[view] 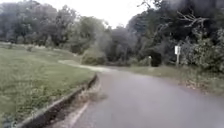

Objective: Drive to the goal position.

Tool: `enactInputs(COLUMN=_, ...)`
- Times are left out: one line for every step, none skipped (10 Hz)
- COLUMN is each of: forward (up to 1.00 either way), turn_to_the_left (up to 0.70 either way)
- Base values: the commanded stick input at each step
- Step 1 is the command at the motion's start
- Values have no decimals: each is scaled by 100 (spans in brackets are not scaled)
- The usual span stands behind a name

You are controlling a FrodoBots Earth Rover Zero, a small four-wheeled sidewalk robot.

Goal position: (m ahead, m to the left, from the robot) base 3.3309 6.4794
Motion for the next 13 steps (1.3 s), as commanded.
enactInputs(forward=100, turn_to_the_left=-40)
enactInputs(forward=100, turn_to_the_left=-40)
enactInputs(forward=100, turn_to_the_left=-40)
enactInputs(forward=100, turn_to_the_left=-40)
enactInputs(forward=100, turn_to_the_left=-40)
enactInputs(forward=100, turn_to_the_left=-40)
enactInputs(forward=100, turn_to_the_left=-22)
enactInputs(forward=100, turn_to_the_left=-10)
enactInputs(forward=100, turn_to_the_left=0)
enactInputs(forward=100, turn_to_the_left=1)
enactInputs(forward=100, turn_to_the_left=2)
enactInputs(forward=100, turn_to_the_left=2)
enactInputs(forward=100, turn_to_the_left=2)
